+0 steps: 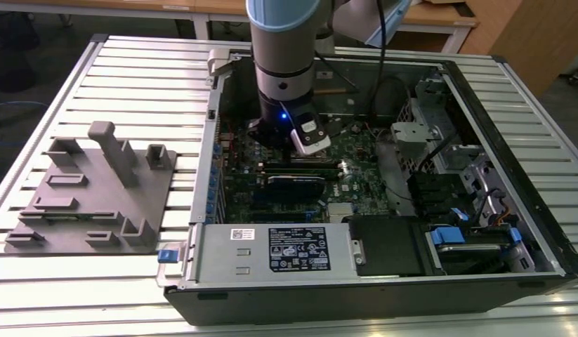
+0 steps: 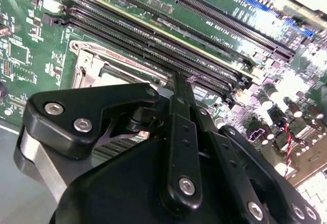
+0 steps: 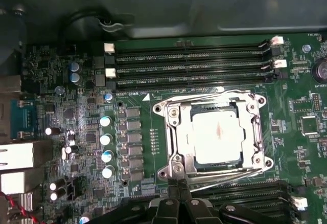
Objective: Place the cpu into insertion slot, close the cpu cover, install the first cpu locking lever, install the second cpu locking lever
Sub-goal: 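Install the second cpu locking lever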
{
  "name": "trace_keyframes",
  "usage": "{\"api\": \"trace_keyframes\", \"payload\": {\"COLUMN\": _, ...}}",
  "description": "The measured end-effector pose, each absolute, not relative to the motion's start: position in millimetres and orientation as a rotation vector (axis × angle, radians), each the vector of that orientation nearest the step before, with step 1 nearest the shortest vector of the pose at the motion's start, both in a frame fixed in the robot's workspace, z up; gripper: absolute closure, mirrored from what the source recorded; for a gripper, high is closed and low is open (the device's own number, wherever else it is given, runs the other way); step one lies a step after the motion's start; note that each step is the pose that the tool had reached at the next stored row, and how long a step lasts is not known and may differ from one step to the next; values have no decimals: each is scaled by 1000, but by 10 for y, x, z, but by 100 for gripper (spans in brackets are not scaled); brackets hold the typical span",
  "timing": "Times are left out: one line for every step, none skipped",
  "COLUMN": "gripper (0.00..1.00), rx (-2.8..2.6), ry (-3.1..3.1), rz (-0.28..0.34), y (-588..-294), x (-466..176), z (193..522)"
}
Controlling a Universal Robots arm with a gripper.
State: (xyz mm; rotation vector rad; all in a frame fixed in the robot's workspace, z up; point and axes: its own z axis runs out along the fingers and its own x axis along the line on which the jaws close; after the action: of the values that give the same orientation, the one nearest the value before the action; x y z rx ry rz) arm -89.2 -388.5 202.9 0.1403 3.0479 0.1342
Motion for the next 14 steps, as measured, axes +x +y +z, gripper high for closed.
{"api": "trace_keyframes", "payload": {"gripper": 89, "rx": 141, "ry": 3048, "rz": 141, "y": -3886, "x": -893, "z": 2021}}
{"api": "trace_keyframes", "payload": {"gripper": 89, "rx": 141, "ry": 3048, "rz": 152, "y": -3888, "x": -895, "z": 2015}}
{"api": "trace_keyframes", "payload": {"gripper": 89, "rx": 142, "ry": 3047, "rz": 166, "y": -3889, "x": -899, "z": 2011}}
{"api": "trace_keyframes", "payload": {"gripper": 89, "rx": 142, "ry": 3047, "rz": 178, "y": -3889, "x": -903, "z": 2009}}
{"api": "trace_keyframes", "payload": {"gripper": 89, "rx": 143, "ry": 3047, "rz": 187, "y": -3889, "x": -906, "z": 2008}}
{"api": "trace_keyframes", "payload": {"gripper": 89, "rx": 143, "ry": 3046, "rz": 195, "y": -3889, "x": -906, "z": 2004}}
{"api": "trace_keyframes", "payload": {"gripper": 89, "rx": 143, "ry": 3046, "rz": 200, "y": -3891, "x": -908, "z": 2002}}
{"api": "trace_keyframes", "payload": {"gripper": 89, "rx": 143, "ry": 3046, "rz": 206, "y": -3895, "x": -910, "z": 2000}}
{"api": "trace_keyframes", "payload": {"gripper": 89, "rx": 144, "ry": 3046, "rz": 208, "y": -3895, "x": -911, "z": 1999}}
{"api": "trace_keyframes", "payload": {"gripper": 89, "rx": 144, "ry": 3046, "rz": 209, "y": -3895, "x": -910, "z": 1999}}
{"api": "trace_keyframes", "payload": {"gripper": 89, "rx": 144, "ry": 3046, "rz": 209, "y": -3895, "x": -910, "z": 1999}}
{"api": "trace_keyframes", "payload": {"gripper": 89, "rx": 144, "ry": 3046, "rz": 209, "y": -3895, "x": -910, "z": 2000}}
{"api": "trace_keyframes", "payload": {"gripper": 89, "rx": 144, "ry": 3046, "rz": 209, "y": -3896, "x": -911, "z": 2009}}
{"api": "trace_keyframes", "payload": {"gripper": 89, "rx": 144, "ry": 3046, "rz": 209, "y": -3896, "x": -910, "z": 2024}}
